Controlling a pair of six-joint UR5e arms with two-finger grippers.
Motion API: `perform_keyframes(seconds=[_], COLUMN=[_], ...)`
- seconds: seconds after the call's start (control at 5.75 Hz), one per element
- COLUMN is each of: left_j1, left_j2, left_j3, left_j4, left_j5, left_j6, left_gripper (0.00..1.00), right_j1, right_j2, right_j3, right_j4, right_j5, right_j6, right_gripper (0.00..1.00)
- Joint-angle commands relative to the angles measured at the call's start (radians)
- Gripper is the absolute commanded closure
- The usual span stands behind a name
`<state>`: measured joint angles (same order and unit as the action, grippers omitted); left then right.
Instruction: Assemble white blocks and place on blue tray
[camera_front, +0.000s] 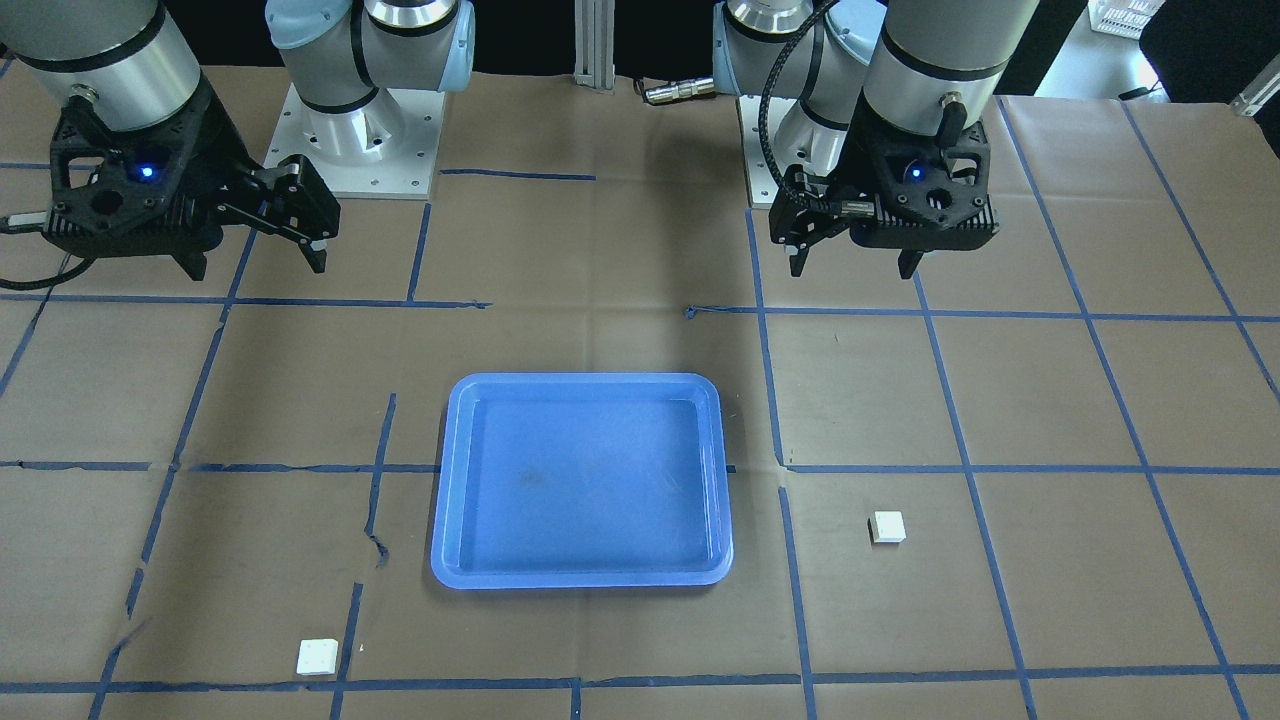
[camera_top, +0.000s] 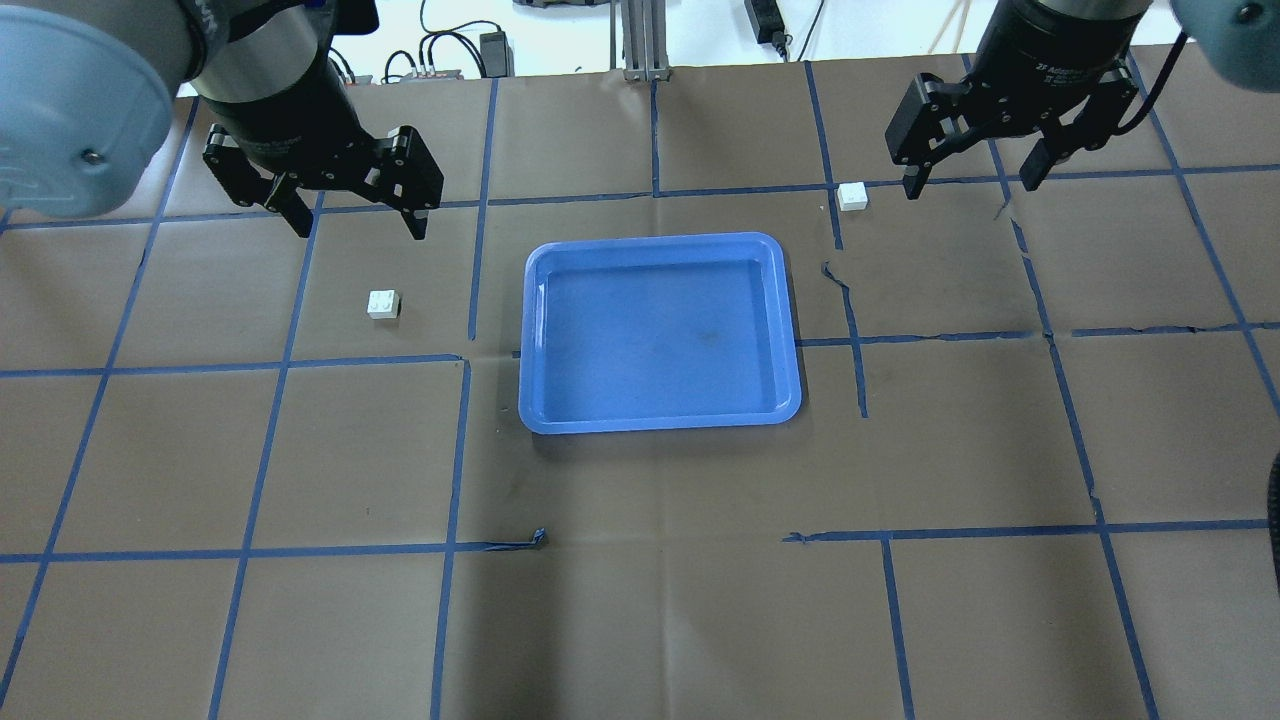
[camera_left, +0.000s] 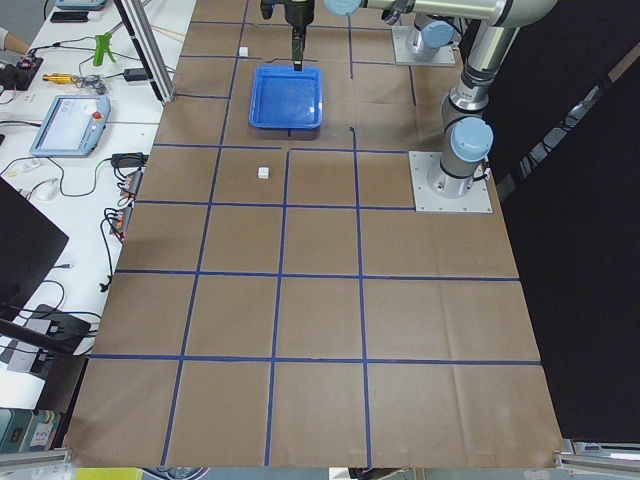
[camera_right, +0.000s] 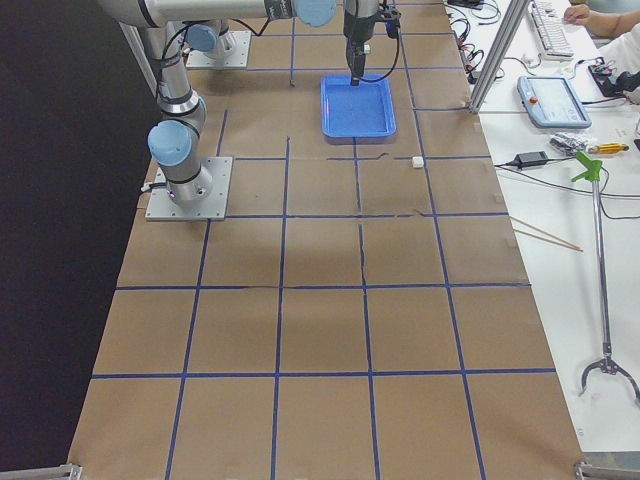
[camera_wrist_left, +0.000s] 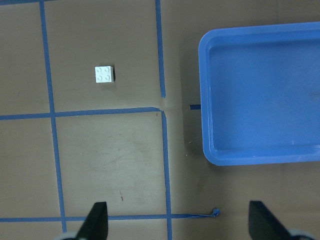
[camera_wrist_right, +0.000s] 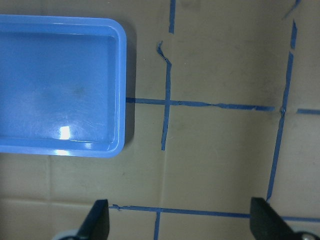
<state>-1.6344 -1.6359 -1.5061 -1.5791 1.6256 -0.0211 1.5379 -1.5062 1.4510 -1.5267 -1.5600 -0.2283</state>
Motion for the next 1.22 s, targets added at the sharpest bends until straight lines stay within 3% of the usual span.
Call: perform_keyframes(seconds=[0.0, 0.35, 0.52, 0.7, 0.87, 1.04], left_j1=[0.002, 0.036, 0.045, 0.048, 0.095, 0.205], left_j2=[-0.109, -0.197, -0.241, -0.305, -0.309, -0.309], left_j3=[-0.032, -0.188, -0.315, -0.345, -0.342, -0.342], left_j4=[0.011, 0.294, 0.555, 0.728, 0.734, 0.735], left_j5=[-0.001, -0.010, -0.010, -0.003, -0.003, -0.013], left_j6=[-0.002, -0.007, 0.001, 0.054, 0.128, 0.258], left_gripper=[0.01, 0.01, 0.01, 0.01, 0.01, 0.01], right_j1=[-0.002, -0.004, -0.010, -0.059, -0.108, -0.111], right_j2=[0.021, 0.091, 0.115, 0.156, 0.229, 0.315], right_j3=[0.003, -0.007, -0.015, -0.036, -0.116, -0.243], right_j4=[-0.052, -0.096, -0.107, -0.137, -0.138, -0.110], right_j5=[-0.005, 0.003, 0.004, 0.011, 0.043, 0.047], right_j6=[-0.325, -0.808, -0.994, -1.214, -1.381, -1.429], right_gripper=[0.00, 0.00, 0.00, 0.00, 0.00, 0.00])
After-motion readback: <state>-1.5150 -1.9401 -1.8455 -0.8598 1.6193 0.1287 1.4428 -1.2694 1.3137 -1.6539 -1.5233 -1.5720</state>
